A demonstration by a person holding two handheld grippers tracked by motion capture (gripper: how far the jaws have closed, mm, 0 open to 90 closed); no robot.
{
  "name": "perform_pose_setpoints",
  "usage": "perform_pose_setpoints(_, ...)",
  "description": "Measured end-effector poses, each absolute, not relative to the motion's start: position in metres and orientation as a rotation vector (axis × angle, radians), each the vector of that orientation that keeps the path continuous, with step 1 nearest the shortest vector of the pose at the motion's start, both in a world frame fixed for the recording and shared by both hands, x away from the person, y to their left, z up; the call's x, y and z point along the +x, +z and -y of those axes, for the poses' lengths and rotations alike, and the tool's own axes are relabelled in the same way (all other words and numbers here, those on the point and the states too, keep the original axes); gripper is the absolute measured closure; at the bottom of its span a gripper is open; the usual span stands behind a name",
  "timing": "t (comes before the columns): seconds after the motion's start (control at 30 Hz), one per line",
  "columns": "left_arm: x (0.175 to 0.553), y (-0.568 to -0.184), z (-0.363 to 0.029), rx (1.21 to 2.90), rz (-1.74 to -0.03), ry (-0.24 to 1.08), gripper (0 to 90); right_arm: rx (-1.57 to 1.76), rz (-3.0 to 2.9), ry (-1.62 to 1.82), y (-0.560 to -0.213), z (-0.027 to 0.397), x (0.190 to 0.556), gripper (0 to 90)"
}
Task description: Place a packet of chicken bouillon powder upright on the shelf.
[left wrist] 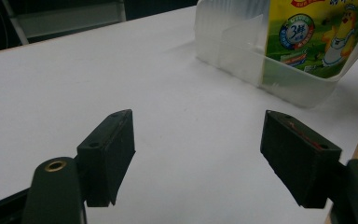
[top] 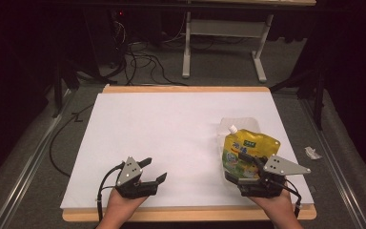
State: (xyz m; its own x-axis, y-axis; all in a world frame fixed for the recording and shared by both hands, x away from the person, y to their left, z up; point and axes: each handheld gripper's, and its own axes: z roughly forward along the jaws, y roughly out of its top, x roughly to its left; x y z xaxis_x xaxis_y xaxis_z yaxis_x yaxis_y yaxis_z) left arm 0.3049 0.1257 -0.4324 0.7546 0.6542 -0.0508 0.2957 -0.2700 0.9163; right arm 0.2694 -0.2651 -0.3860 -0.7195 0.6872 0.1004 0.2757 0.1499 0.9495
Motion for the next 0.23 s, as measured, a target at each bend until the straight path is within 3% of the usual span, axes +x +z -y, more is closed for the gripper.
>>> perform_pose_setpoints(0.23, 0.3049, -0.4325, -0.1255, 1.864, -0.731, 0.414, 26.5, 0.922, -2.079, 1.591, -0.3872, 0.2653, 0.2693, 19.2)
